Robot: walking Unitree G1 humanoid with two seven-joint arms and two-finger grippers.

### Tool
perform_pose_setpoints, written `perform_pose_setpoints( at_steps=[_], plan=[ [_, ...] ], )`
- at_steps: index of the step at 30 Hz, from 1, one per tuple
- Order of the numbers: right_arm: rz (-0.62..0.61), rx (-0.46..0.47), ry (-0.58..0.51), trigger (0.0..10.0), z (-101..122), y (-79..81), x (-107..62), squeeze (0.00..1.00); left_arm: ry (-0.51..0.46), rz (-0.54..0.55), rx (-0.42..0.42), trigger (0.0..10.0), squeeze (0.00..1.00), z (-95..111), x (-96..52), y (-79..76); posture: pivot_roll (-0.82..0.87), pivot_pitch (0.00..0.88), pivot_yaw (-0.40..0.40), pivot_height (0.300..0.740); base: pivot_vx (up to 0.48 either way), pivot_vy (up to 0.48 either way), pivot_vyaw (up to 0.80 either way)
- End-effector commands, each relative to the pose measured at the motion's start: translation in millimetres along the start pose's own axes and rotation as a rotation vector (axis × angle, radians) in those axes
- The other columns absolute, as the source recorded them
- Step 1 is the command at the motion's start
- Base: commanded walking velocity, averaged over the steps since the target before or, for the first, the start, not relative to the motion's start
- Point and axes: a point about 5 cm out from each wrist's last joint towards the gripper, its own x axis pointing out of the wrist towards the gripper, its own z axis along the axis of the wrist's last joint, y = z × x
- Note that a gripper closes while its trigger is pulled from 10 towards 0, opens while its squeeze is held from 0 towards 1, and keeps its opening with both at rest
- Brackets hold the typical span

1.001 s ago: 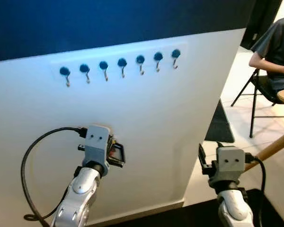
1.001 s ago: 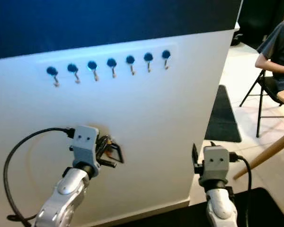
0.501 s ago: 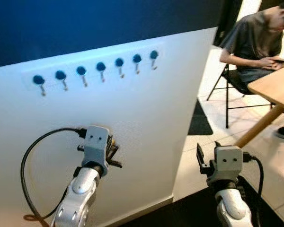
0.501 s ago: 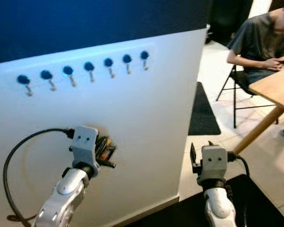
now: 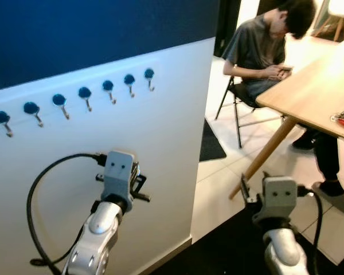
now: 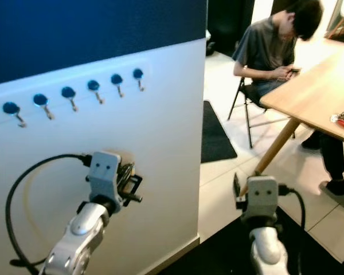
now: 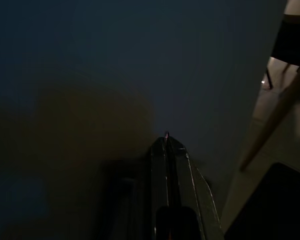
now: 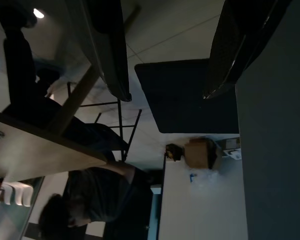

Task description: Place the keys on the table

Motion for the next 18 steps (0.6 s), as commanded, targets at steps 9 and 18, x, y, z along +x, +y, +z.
perform_pose_setpoints(
  at_steps=[9,18],
  plan=[
    [0.008,0.002,0.029,10.0,-6.5,2.2,-3.8,0.00,0.010,0.000,0.009,10.0,0.00,-3.8,-1.2,-1.6,-0.03,0.176,0.084,0.740,0.000,0.000,-0.55],
    [0.005,0.002,0.030,10.0,-6.5,2.0,-4.7,0.00,0.003,-0.007,0.011,10.0,0.00,-2.7,-0.5,-3.7,-0.03,0.177,0.086,0.740,0.000,0.000,-0.55]
  ],
)
